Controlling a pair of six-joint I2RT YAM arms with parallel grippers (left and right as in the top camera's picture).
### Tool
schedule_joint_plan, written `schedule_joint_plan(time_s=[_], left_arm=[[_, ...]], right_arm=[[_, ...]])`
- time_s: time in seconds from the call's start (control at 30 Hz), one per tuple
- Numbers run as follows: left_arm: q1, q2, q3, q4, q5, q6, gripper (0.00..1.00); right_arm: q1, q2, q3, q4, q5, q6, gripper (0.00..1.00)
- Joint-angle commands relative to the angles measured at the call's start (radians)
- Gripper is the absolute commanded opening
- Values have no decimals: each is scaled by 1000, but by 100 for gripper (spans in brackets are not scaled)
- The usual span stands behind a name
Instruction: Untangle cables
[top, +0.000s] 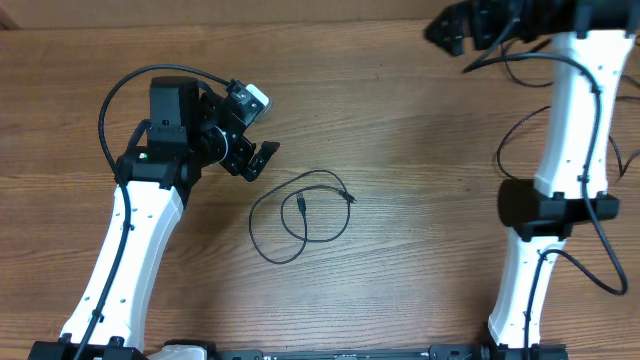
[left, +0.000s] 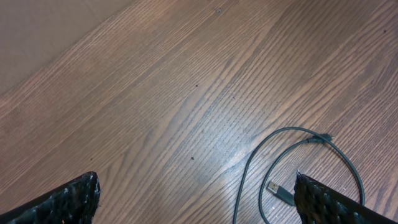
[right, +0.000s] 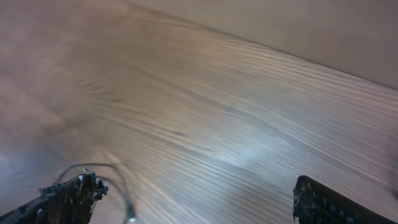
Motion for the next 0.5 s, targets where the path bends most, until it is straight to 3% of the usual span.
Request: schedule_joint_plan(time_s=[0.0,0.47], left_arm=[[-6,1,1,3,-7,27,99],[-6,1,1,3,-7,27,100]], right_arm=[[82,-2,-19,0,53,28,100],[229,-2,-332,2,101,25,100]])
